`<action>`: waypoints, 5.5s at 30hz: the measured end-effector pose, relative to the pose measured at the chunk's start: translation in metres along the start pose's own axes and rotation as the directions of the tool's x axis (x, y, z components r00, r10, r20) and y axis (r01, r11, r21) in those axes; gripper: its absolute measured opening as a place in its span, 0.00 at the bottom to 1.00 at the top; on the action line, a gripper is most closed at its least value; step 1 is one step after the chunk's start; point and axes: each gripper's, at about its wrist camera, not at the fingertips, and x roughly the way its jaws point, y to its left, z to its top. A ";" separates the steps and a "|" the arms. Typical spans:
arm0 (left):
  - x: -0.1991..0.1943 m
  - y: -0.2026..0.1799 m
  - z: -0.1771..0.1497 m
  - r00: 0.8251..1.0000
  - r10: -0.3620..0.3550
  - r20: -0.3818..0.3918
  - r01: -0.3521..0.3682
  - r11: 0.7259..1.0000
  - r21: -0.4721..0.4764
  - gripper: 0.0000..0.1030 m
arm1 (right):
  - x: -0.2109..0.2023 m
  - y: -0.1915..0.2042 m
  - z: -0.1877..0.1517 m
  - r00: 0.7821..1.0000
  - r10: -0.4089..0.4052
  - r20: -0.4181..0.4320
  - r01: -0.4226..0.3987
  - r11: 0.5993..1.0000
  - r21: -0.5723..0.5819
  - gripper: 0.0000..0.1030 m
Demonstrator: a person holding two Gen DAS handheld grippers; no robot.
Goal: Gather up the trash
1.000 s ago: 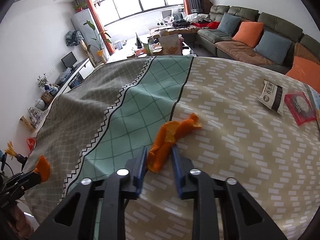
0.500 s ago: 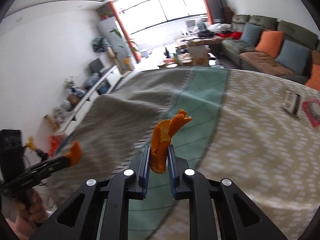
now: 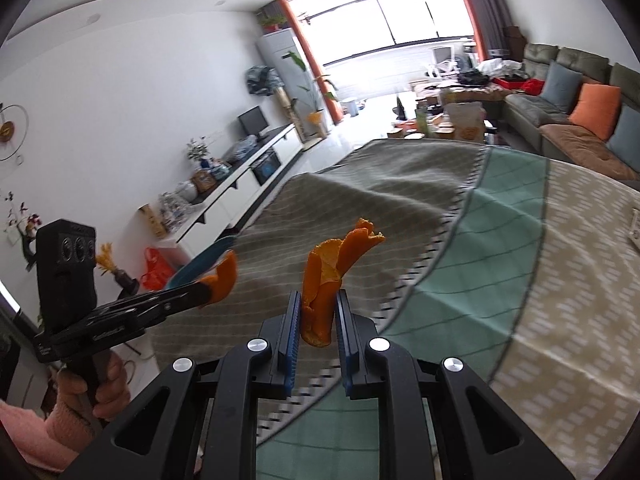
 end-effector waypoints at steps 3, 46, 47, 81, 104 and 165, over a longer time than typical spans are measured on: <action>-0.005 0.003 0.000 1.000 0.009 0.008 -0.009 1.000 -0.009 0.14 | 0.007 0.009 -0.001 1.000 0.020 -0.009 -0.020 1.000 -0.017 0.16; -0.060 0.053 -0.004 0.989 0.130 0.073 -0.124 0.989 -0.082 0.14 | 0.053 0.072 -0.001 0.987 0.142 -0.077 -0.152 0.980 -0.132 0.17; -0.061 0.054 -0.004 0.988 0.133 0.074 -0.127 0.988 -0.083 0.14 | 0.053 0.073 -0.001 0.986 0.145 -0.078 -0.154 0.979 -0.135 0.17; -0.076 0.074 -0.001 0.973 0.206 0.103 -0.194 0.974 -0.115 0.14 | 0.080 0.106 0.007 0.974 0.194 -0.121 -0.215 0.957 -0.194 0.17; -0.074 0.081 0.000 0.959 0.261 0.107 -0.245 0.960 -0.136 0.14 | 0.102 0.127 0.011 0.964 0.212 -0.158 -0.244 0.944 -0.222 0.17; -0.075 0.058 -0.012 0.912 0.324 0.251 -0.304 0.946 -0.116 0.96 | 0.064 0.092 0.015 0.993 0.114 0.013 -0.110 0.977 -0.185 0.81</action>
